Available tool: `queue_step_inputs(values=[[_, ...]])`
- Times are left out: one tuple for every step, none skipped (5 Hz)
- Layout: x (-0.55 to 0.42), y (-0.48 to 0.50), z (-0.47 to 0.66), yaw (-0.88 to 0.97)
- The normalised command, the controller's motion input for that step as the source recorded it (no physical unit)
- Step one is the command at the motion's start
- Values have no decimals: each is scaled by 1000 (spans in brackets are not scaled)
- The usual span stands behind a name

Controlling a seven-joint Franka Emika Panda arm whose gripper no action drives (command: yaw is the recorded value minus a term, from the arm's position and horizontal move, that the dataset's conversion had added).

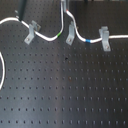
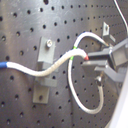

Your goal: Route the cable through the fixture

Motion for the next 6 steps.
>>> queue_step_inputs(values=[[-103,-226,-1,0],[-162,-159,17,0],[-81,-79,117,106],[-13,-9,77,688],[-93,-42,66,863],[-163,-56,103,766]])
